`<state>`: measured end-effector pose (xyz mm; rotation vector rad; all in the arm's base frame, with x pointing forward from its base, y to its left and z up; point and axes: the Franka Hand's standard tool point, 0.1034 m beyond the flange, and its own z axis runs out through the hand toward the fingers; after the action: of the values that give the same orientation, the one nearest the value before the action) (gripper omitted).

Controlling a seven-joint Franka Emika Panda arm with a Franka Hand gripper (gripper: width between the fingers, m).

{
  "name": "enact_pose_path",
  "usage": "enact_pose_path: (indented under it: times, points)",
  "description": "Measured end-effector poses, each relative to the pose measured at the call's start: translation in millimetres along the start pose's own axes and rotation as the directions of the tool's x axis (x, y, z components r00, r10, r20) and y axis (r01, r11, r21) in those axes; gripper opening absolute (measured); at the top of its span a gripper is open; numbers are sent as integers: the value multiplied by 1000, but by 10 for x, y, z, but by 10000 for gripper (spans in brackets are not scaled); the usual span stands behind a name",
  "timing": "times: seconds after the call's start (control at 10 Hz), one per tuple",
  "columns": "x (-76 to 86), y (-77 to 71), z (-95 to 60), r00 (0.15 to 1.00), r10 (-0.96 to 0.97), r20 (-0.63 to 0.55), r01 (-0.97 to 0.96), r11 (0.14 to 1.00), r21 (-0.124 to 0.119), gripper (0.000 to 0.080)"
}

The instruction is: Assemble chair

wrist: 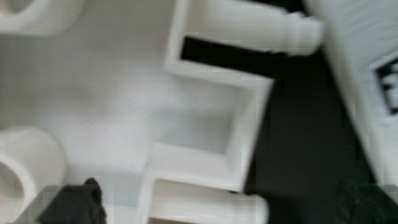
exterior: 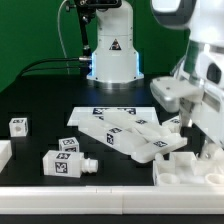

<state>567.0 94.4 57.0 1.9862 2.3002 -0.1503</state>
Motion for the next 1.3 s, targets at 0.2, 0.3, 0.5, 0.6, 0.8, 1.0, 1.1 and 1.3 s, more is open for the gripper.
enact_pose_path:
  times: [0.2, 0.3, 0.5, 0.6, 0.8, 1.0, 1.1, 1.3]
  points:
    - [-320, -300, 3, 999, 39, 13, -39, 999, 31, 649]
    - [-417, -338, 34, 999, 52, 14, -53, 998, 37, 649]
    - [-448, -317, 36, 999, 52, 7, -53, 998, 20, 649]
    - [-448, -318, 38, 999, 53, 6, -53, 998, 20, 649]
    - [-544, -362, 81, 995, 98, 4, -98, 994, 39, 649]
    - [-736, -450, 72, 984, 178, 20, -179, 980, 86, 649]
    - [-825, -491, 82, 976, 218, 21, -219, 970, 101, 649]
    - [-890, -475, 84, 989, 149, 11, -149, 984, 96, 649]
